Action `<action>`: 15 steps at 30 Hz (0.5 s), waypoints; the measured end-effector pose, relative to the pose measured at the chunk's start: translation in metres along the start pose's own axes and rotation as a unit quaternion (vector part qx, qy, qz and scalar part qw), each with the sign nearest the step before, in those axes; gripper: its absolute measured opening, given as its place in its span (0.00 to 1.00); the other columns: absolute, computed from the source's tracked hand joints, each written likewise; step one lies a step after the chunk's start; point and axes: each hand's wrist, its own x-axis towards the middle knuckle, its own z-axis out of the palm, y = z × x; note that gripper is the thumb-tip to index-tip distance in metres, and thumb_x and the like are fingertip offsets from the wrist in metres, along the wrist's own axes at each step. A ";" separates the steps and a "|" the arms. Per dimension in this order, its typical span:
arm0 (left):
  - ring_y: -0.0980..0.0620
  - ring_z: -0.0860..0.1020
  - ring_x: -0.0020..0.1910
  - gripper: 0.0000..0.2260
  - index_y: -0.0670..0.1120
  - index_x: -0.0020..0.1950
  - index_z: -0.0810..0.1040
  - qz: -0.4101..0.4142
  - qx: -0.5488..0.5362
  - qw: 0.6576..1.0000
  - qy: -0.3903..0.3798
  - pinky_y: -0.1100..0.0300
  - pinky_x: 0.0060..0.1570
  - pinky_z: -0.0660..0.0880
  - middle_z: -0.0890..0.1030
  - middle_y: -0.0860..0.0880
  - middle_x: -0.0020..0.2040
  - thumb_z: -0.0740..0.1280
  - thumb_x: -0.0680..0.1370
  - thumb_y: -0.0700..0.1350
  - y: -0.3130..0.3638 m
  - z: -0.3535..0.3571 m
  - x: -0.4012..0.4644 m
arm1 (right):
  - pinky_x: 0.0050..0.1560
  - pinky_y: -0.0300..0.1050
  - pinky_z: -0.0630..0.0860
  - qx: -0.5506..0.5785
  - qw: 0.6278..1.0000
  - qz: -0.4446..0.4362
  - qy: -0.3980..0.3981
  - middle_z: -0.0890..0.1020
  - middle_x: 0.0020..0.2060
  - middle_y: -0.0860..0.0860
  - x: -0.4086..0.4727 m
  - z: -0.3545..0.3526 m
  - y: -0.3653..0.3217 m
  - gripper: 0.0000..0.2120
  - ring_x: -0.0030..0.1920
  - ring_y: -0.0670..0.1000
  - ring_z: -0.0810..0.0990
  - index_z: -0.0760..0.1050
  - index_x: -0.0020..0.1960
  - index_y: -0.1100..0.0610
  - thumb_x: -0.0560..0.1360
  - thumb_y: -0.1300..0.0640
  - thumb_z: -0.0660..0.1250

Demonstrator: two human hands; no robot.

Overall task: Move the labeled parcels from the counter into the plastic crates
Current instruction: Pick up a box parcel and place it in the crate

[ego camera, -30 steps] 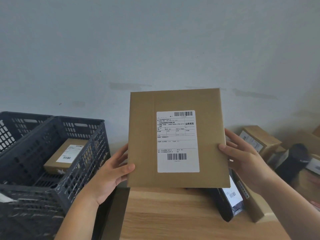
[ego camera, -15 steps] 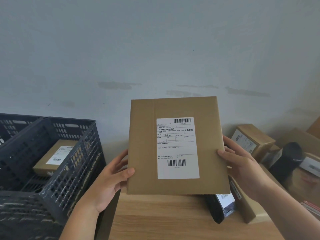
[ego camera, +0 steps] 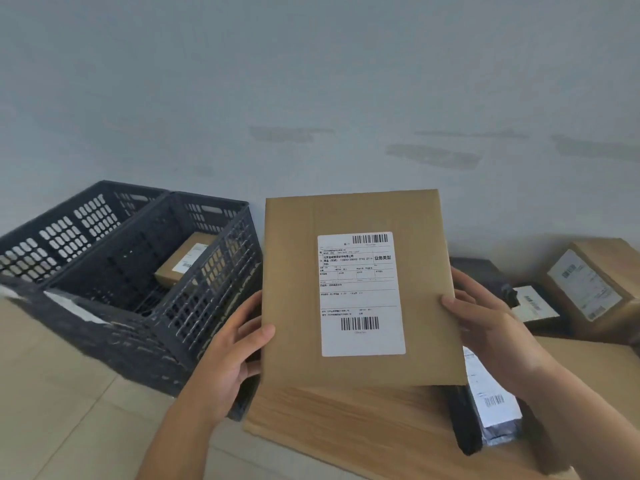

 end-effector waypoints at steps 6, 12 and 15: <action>0.51 0.82 0.63 0.32 0.68 0.72 0.74 -0.004 0.005 0.993 0.116 0.45 0.57 0.82 0.82 0.56 0.67 0.76 0.69 0.59 -0.015 -0.001 -0.051 | 0.54 0.53 0.84 0.024 0.995 0.049 -0.080 0.85 0.62 0.50 0.027 0.013 0.038 0.25 0.60 0.57 0.86 0.76 0.70 0.36 0.75 0.50 0.73; 0.51 0.81 0.65 0.30 0.67 0.73 0.72 -0.024 -0.008 0.967 0.254 0.43 0.58 0.80 0.82 0.54 0.68 0.74 0.71 0.58 -0.038 -0.003 -0.127 | 0.56 0.58 0.80 0.034 0.972 0.117 -0.200 0.85 0.63 0.51 0.039 0.050 0.073 0.24 0.60 0.58 0.86 0.78 0.70 0.38 0.74 0.51 0.71; 0.52 0.80 0.66 0.28 0.68 0.73 0.71 -0.026 -0.016 0.954 0.298 0.43 0.60 0.79 0.82 0.54 0.68 0.72 0.74 0.55 -0.054 0.001 -0.167 | 0.53 0.54 0.77 0.017 0.963 0.142 -0.229 0.86 0.60 0.49 0.036 0.074 0.082 0.27 0.57 0.53 0.86 0.77 0.70 0.39 0.71 0.52 0.72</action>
